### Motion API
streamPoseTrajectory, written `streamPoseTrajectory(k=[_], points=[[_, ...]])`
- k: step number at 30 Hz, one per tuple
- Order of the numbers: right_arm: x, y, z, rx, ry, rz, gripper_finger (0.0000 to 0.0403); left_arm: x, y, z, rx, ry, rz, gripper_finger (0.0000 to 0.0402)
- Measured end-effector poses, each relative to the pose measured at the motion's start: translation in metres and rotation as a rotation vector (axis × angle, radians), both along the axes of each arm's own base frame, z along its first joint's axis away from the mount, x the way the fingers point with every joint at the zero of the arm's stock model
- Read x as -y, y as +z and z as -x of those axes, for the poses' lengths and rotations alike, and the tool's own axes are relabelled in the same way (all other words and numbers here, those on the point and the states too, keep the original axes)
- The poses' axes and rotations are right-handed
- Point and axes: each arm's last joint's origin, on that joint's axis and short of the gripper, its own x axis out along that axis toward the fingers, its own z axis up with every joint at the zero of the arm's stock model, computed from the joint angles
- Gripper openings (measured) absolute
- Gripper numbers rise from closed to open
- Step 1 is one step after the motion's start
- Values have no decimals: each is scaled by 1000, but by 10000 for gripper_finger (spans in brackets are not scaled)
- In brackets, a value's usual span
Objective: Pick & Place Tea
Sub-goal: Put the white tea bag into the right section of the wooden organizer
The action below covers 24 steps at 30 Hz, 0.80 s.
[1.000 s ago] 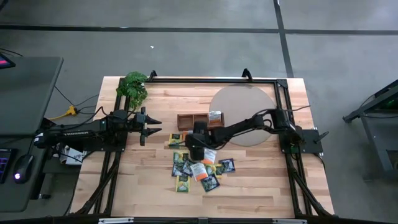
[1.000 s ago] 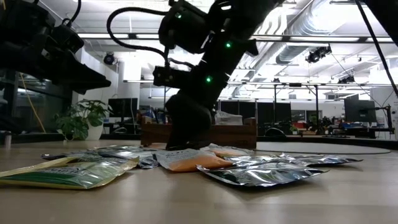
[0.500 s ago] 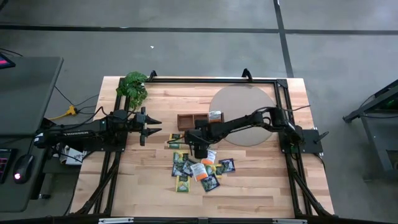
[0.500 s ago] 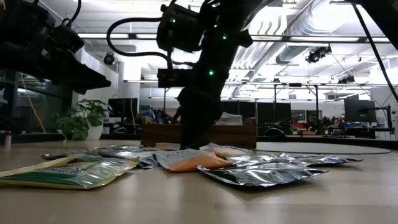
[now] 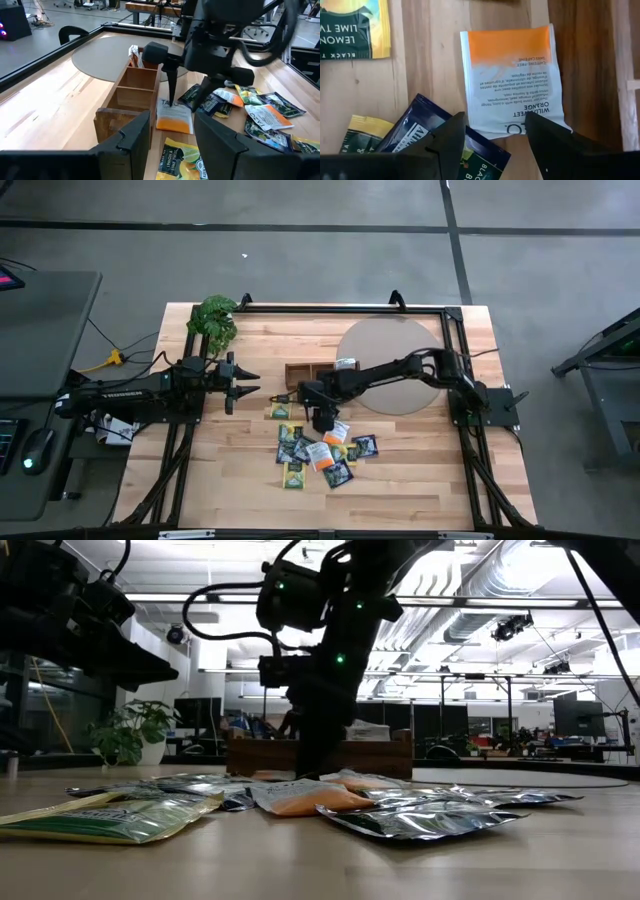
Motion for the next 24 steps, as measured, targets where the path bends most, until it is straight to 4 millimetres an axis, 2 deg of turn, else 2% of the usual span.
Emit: streamPoseTrajectory(k=[15,24], points=[[4,-13,1,-57,-8,-45,203,0,0,0,0,1,0,150],[3,-15,2,-67,-16,-53,142,0,0,0,0,0,0,150]])
